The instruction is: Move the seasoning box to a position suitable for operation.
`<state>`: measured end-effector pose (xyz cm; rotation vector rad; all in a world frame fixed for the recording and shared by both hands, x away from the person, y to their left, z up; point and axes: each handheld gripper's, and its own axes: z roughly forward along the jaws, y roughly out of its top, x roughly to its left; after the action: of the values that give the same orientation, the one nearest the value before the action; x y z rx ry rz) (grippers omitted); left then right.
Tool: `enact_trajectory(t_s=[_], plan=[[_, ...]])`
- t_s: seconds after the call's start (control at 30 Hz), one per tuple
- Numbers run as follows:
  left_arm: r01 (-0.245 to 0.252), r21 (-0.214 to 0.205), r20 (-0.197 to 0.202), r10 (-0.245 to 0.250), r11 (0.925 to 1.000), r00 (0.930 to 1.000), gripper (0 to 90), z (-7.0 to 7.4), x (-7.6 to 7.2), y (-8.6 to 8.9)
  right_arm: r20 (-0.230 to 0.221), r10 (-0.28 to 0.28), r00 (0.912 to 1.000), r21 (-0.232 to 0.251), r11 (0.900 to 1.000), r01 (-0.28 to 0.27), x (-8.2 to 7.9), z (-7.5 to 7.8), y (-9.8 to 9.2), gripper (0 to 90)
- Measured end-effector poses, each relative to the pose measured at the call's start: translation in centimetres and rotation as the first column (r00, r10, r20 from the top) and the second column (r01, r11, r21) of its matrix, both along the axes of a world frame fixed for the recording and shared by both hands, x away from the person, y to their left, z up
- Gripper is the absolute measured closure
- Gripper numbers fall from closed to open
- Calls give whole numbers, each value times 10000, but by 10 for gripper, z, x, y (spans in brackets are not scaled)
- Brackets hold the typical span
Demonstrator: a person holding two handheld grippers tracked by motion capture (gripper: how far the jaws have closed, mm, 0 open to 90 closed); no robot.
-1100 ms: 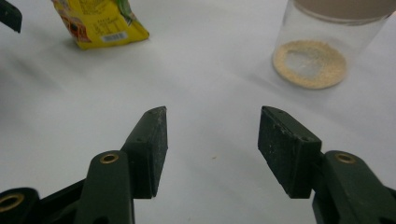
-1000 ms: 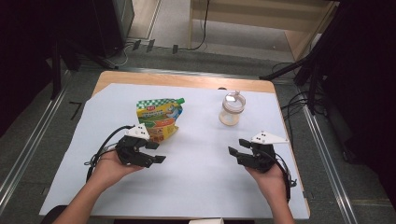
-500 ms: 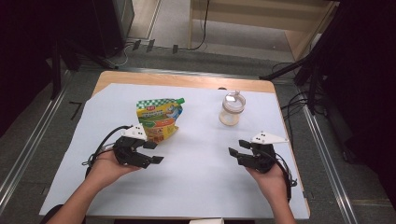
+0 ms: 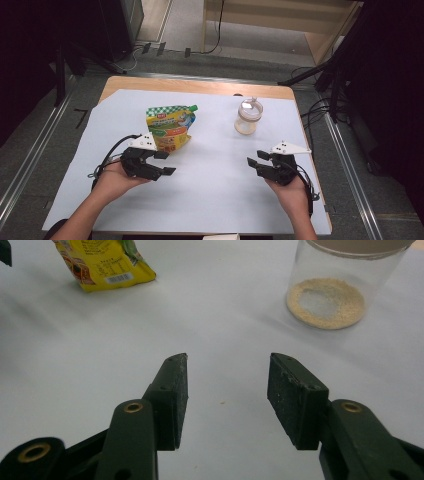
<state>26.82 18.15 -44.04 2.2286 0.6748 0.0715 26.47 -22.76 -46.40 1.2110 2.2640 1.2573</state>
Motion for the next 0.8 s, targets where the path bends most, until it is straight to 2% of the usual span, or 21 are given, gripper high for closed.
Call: enact_trajectory(t_s=[0.2, 0.67, 0.73, 0.8], plan=[[61, 94, -62, -60, 9999, 10000, 385, -1, 0, -1, 335, -36, 9994, -169, 9998, 42, -1, 1, -2, 497], [-62, 107, -113, 63, 9999, 9999, 381, 0, -1, 2, 342, -378, 9987, -148, 9992, 383, 12, -2, -7, 455], [-181, 5, -184, 181, 9998, 9997, 380, 0, -3, 2, 342, -421, 9985, -109, 9990, 425, 14, -3, -8, 451], [-169, 72, -127, 170, 9998, 9998, 379, 0, -5, 3, 457, -458, 9979, -71, 9989, 462, 17, -3, -9, 440]])
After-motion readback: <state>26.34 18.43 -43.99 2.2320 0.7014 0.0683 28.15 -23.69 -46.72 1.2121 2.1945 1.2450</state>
